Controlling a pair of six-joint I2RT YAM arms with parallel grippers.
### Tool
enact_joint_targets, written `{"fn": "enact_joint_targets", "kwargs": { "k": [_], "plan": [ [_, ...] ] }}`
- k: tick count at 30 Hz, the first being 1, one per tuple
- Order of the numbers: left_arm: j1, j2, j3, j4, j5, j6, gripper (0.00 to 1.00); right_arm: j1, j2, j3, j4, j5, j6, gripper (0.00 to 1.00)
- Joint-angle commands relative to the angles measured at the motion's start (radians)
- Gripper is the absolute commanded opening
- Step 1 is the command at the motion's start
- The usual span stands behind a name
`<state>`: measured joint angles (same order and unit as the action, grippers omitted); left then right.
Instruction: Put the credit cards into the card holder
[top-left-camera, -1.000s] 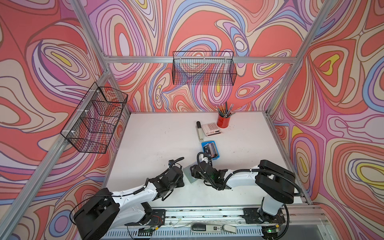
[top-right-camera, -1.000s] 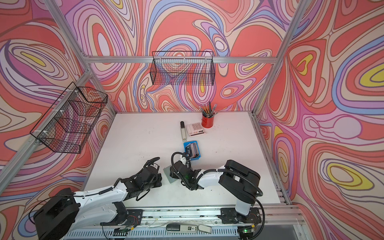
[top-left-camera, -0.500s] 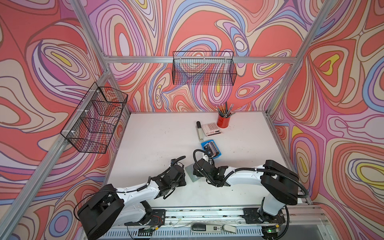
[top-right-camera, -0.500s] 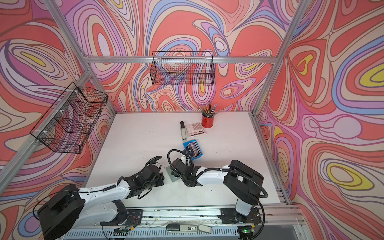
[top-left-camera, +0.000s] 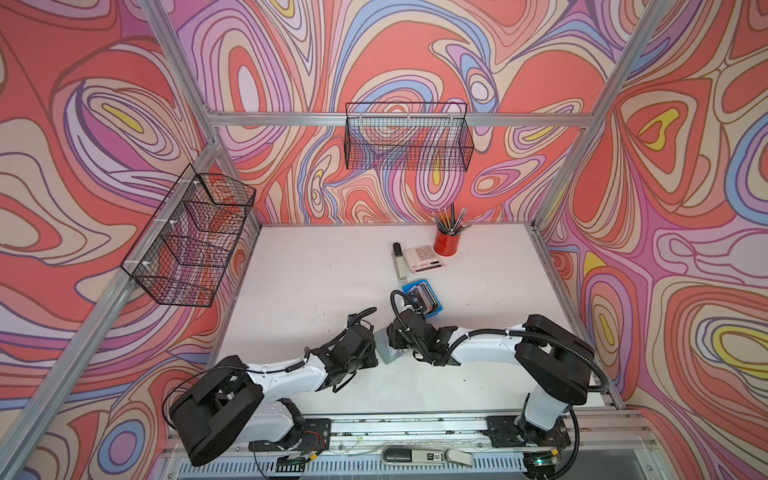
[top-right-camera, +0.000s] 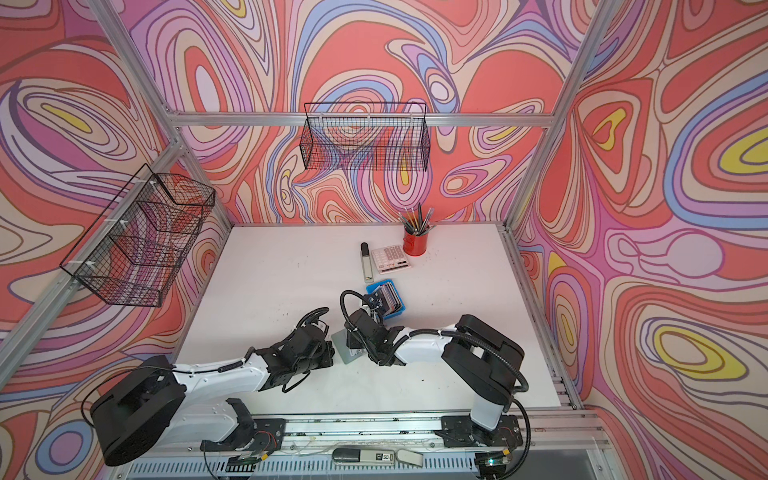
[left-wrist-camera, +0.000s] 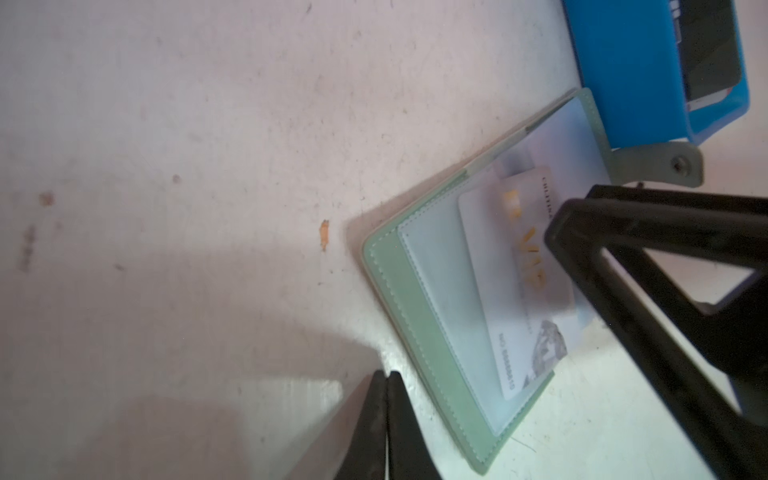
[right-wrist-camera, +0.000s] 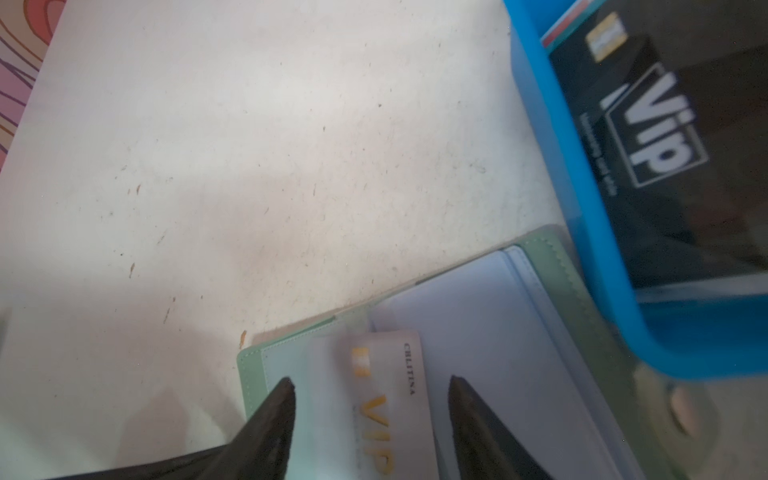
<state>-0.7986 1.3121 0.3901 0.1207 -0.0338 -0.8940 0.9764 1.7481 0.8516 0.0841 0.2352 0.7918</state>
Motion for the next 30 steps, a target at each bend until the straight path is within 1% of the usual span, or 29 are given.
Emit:
{"fn": "enact_joint_targets", "kwargs": {
  "k": [1,11,20,22,24,27,30],
  "plan": [
    [0.004,0.042,0.024,0.016,0.009,-0.007,0.07,-0.001,0.040,0.010,0.041,-0.055,-0.009,0.56],
    [0.037,0.123,0.069,0.022,0.027,0.016,0.04,-0.001,0.041,-0.024,0.129,-0.143,0.010,0.45],
    [0.066,0.099,0.075,-0.026,0.017,0.036,0.03,0.000,0.019,-0.064,0.203,-0.199,0.038,0.41],
    [0.068,0.075,0.072,-0.045,0.008,0.042,0.03,0.001,0.019,-0.084,0.233,-0.209,0.069,0.39],
    [0.072,0.048,0.067,-0.065,-0.003,0.047,0.03,0.003,0.019,-0.119,0.299,-0.226,0.118,0.36],
    [0.077,0.004,0.054,-0.092,-0.023,0.052,0.04,0.028,0.021,-0.166,0.397,-0.209,0.198,0.36],
    [0.083,-0.035,0.037,-0.112,-0.028,0.058,0.05,0.059,0.025,-0.169,0.417,-0.167,0.227,0.34]
  ]
}}
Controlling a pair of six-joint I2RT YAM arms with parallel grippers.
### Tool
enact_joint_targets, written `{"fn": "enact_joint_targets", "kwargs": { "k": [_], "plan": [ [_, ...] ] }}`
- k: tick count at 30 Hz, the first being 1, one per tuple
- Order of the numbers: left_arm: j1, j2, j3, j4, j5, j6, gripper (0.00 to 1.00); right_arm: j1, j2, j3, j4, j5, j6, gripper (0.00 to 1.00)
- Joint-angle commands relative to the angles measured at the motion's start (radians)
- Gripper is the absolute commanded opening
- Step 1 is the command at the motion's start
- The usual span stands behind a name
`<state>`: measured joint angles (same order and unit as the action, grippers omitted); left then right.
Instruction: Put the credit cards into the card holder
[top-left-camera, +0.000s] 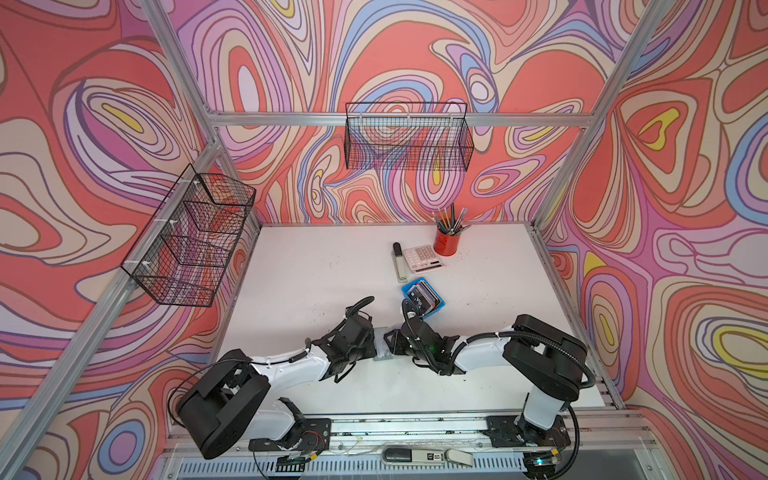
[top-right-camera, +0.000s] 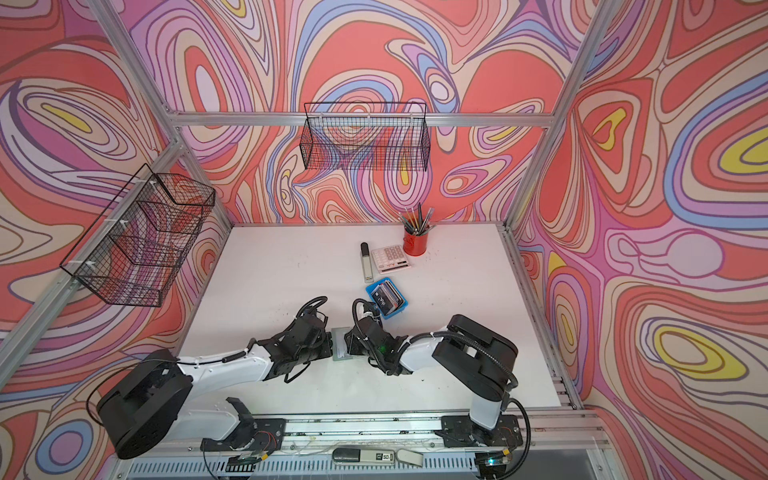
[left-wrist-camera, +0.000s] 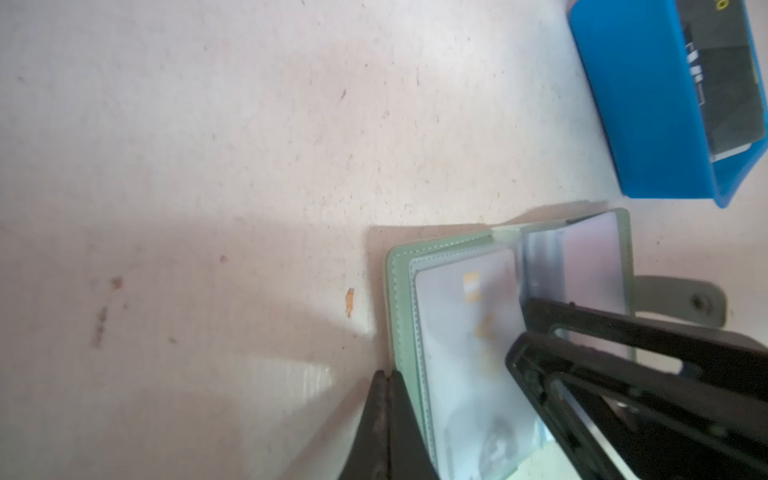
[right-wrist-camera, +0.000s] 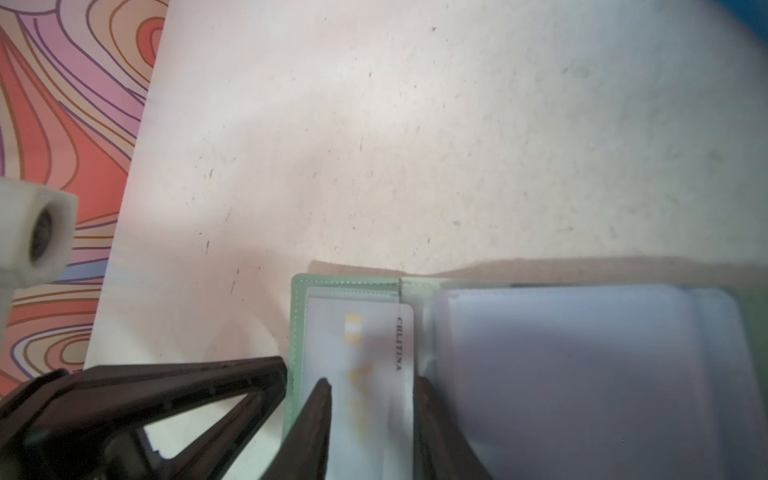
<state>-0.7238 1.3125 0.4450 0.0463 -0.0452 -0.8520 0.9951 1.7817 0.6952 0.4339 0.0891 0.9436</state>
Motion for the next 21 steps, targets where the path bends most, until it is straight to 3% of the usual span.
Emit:
{"fn": "enact_joint_targets", "kwargs": {
  "k": [1,4,11,18,21],
  "plan": [
    [0.012,-0.048,-0.023,-0.044,-0.019,0.017,0.05,0.048,-0.011,-0.013,0.067,-0.008,0.080,0.34],
    [0.021,-0.092,-0.038,-0.077,-0.027,0.020,0.05,0.053,-0.015,-0.010,0.046,0.015,0.083,0.34],
    [0.039,-0.298,-0.028,-0.276,-0.126,0.064,0.11,0.053,-0.198,-0.038,-0.106,0.133,0.024,0.43],
    [0.041,-0.494,0.144,-0.617,-0.278,0.191,0.46,0.053,-0.353,-0.103,-0.263,0.283,-0.004,0.50],
    [0.041,-0.532,0.137,-0.641,-0.387,0.262,0.50,0.053,-0.375,-0.125,-0.272,0.297,-0.018,0.51]
  ]
}}
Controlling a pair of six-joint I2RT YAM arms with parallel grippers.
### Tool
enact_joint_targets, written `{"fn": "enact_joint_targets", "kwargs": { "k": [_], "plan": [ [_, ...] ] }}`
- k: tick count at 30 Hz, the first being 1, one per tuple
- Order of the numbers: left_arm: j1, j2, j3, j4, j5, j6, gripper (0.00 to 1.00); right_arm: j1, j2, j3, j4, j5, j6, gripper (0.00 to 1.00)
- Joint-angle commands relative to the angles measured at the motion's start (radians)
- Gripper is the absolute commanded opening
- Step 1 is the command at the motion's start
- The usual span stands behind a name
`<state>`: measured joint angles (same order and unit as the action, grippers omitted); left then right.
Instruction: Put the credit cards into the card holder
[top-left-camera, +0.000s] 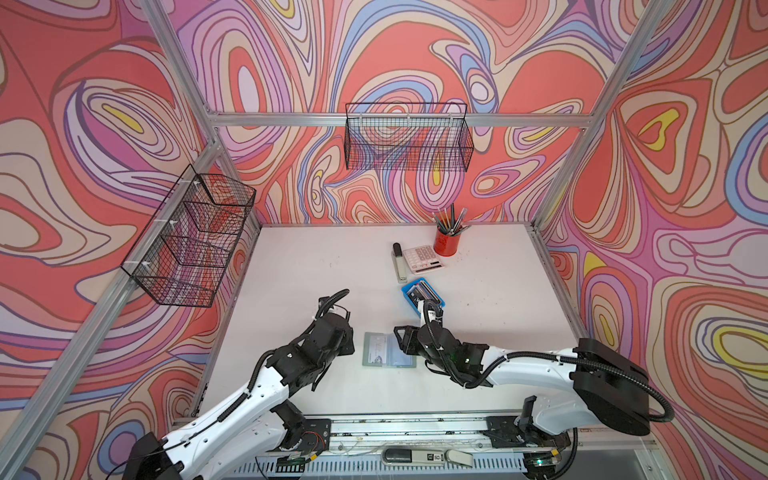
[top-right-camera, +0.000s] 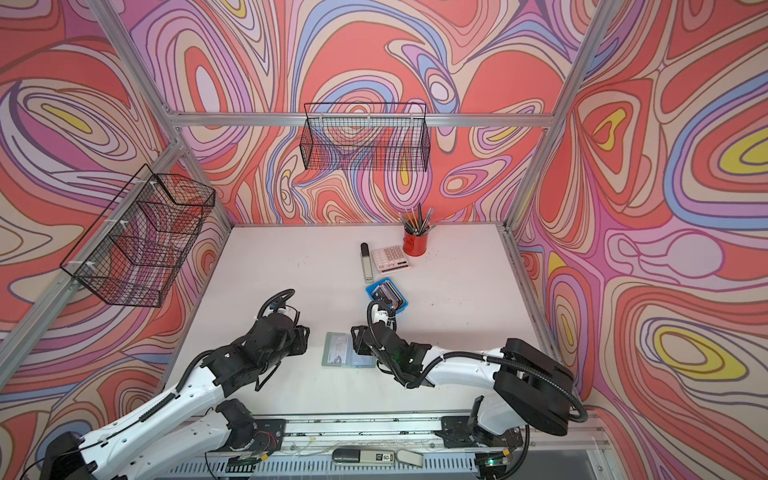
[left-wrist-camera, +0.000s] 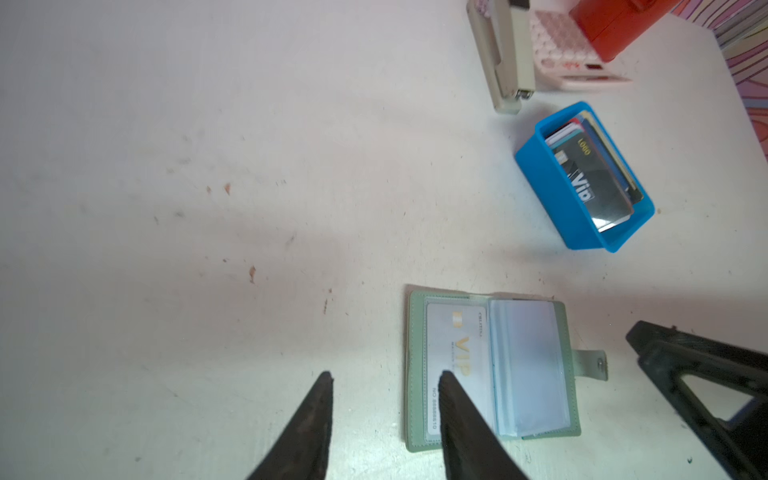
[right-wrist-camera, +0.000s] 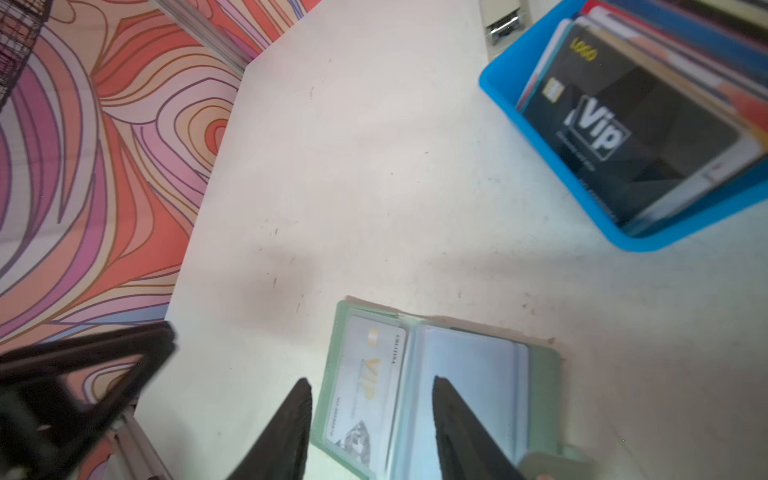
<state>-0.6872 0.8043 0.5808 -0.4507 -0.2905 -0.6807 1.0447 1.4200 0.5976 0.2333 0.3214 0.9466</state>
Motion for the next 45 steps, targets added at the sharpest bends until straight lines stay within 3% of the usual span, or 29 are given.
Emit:
{"fn": "enact_joint_targets", "kwargs": {
  "k": [1,2,11,22,27,31,35,38,42,45],
  "plan": [
    [0.005,-0.029,-0.016,-0.148,-0.199,0.070,0.51,0.003,-0.014,-0.032,-0.068,0.061,-0.023,0.51],
    [0.005,-0.030,-0.030,-0.150,-0.233,0.039,0.53,0.004,-0.012,-0.034,-0.067,0.058,-0.025,0.51],
    [0.005,0.020,-0.038,-0.091,-0.101,0.089,0.51,0.003,0.038,-0.007,-0.084,0.045,-0.045,0.54],
    [0.005,-0.016,-0.053,-0.076,-0.048,0.096,0.53,0.003,0.027,-0.024,-0.127,0.043,-0.021,0.57],
    [0.005,-0.064,-0.053,-0.180,0.041,-0.037,0.54,0.004,0.027,-0.058,-0.088,0.035,-0.003,0.58],
    [0.004,-0.136,-0.138,-0.144,0.122,-0.114,0.51,0.004,0.025,-0.034,-0.117,0.039,-0.013,0.59],
    [0.005,-0.179,-0.089,-0.105,0.197,-0.079,0.63,0.004,-0.012,-0.019,-0.135,0.054,-0.031,0.67],
    [0.005,-0.125,0.012,-0.097,0.217,-0.056,0.69,0.002,-0.042,0.002,-0.193,0.076,-0.050,0.66],
    [0.005,-0.003,0.099,-0.097,0.110,-0.097,0.64,0.000,-0.091,-0.058,-0.220,0.123,-0.021,0.63],
    [0.005,0.051,0.087,0.004,0.112,-0.125,0.59,0.002,-0.142,-0.105,-0.203,0.127,0.003,0.61]
  ]
}}
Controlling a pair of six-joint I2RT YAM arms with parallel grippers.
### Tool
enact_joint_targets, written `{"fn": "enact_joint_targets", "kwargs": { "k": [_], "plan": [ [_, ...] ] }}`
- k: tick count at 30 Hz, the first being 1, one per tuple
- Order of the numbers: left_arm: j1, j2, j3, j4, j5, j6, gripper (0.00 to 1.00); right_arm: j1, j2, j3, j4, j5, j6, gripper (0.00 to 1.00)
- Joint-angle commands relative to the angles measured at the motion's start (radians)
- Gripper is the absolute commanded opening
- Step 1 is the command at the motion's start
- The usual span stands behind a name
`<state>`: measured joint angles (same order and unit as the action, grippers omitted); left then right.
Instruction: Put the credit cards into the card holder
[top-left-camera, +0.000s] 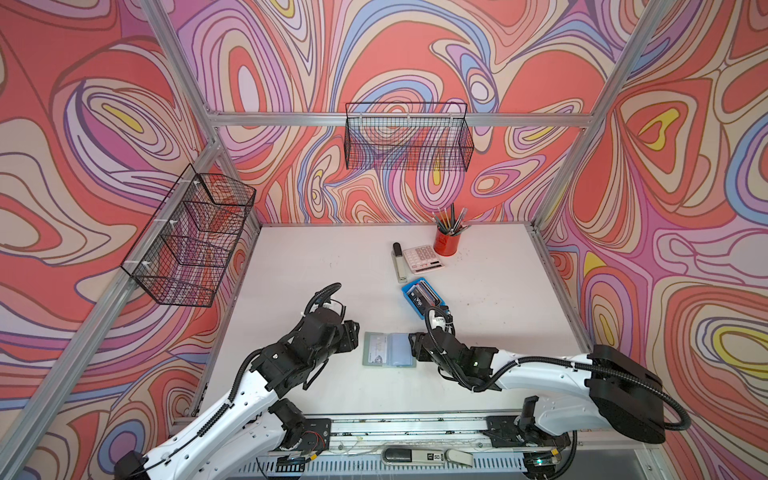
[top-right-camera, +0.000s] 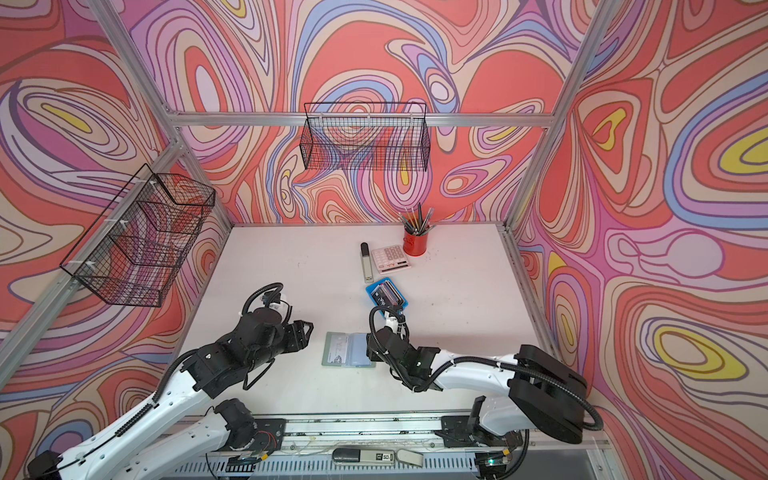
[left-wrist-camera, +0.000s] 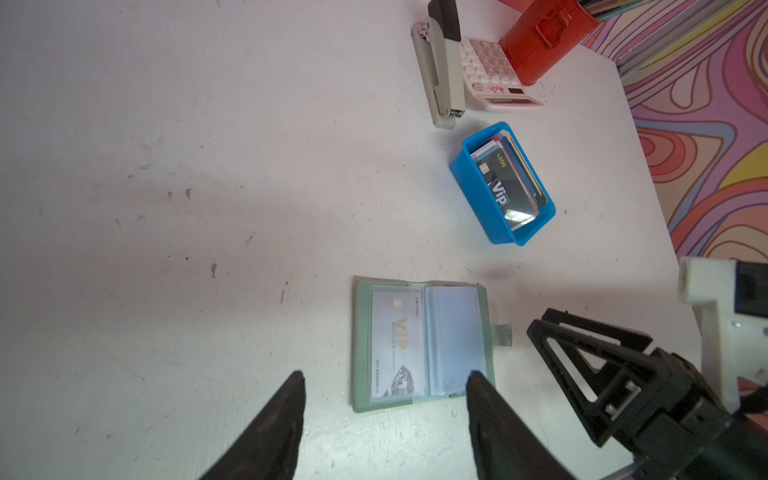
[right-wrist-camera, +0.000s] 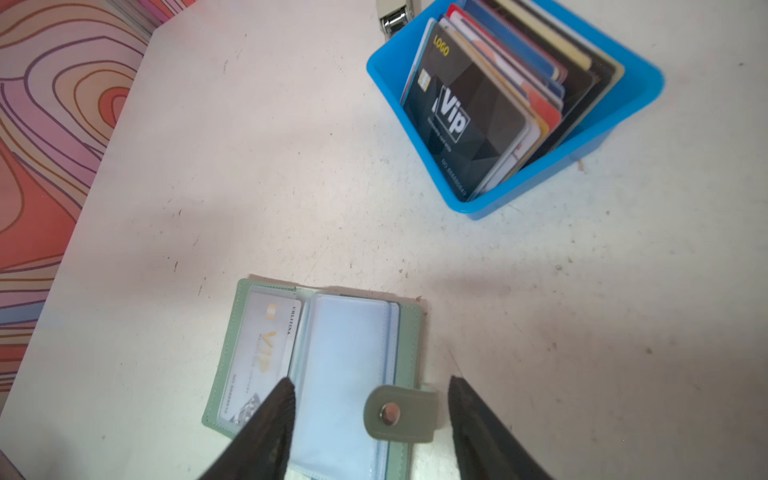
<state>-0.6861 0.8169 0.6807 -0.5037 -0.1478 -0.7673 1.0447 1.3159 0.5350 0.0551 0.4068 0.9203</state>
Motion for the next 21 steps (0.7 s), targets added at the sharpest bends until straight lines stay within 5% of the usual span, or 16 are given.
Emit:
{"fn": "enact_joint_targets", "kwargs": {
  "k": [1,9,21],
  "plan": [
    [0.003,0.044,-0.040,0.130,-0.021,-0.023,0.58,0.001,-0.051,-0.050,-0.016,0.036,0.026,0.61],
    [0.008,0.031,-0.228,0.298,-0.029,-0.013,0.62,0.002,0.027,-0.028,0.052,-0.070,0.011,0.57],
    [0.011,0.126,-0.270,0.336,0.008,-0.141,0.59,0.002,0.172,0.065,0.061,-0.089,-0.002,0.50]
  ]
}}
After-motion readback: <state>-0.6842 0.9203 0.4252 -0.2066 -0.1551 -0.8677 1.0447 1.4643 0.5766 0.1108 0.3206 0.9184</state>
